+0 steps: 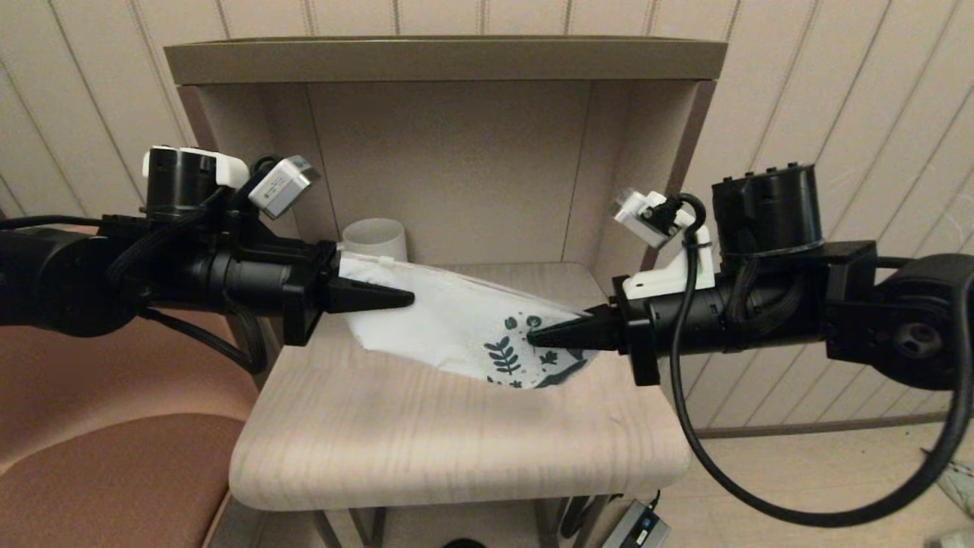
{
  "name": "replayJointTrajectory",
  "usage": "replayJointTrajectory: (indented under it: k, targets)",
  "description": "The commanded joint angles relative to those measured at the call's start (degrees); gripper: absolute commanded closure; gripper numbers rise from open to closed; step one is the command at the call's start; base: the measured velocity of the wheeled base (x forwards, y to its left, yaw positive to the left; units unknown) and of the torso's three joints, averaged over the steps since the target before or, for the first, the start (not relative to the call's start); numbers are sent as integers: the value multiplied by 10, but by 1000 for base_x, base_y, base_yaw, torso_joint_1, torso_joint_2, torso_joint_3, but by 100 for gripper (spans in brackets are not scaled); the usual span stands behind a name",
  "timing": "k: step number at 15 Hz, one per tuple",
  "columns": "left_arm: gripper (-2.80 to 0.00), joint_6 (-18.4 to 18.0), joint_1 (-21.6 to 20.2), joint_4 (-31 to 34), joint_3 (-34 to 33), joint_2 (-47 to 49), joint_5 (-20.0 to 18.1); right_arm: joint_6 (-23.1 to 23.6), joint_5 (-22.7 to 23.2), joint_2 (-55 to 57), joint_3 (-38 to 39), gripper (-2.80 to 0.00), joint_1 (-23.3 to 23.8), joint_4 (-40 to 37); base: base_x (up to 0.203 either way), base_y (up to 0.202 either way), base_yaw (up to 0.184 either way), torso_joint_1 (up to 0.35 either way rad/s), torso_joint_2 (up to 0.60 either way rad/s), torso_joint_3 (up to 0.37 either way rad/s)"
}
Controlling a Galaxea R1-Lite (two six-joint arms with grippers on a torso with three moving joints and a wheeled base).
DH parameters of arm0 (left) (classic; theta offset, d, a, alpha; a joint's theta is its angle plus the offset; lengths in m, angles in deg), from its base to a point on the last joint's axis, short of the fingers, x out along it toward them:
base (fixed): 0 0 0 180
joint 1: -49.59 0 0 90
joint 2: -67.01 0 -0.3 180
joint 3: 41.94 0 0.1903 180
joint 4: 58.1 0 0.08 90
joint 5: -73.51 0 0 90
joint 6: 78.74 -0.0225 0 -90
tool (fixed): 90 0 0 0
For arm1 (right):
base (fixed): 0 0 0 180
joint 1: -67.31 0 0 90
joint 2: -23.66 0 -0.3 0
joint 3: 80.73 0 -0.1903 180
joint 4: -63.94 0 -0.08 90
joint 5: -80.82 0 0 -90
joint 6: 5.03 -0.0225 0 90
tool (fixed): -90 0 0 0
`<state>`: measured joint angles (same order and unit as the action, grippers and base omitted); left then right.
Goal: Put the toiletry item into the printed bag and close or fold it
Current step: Hand it to the other hand
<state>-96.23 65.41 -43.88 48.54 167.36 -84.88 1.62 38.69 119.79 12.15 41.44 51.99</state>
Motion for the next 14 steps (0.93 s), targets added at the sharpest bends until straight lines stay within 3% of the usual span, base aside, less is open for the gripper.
replayJointTrajectory:
  k: [1,5,14]
  targets:
    - [0,-1,0,-2,0,2,-1,0,2,-10,-4,0,3,1,0,0,0,0,0,0]
    - [0,-1,0,-2,2,4,0,-1,3,-33,-10,0,28,0,0,0,0,0,0,0]
    - [0,-1,0,-3,2,3,0,21,3,-22,16,0,19,11,0,0,0,0,0,0]
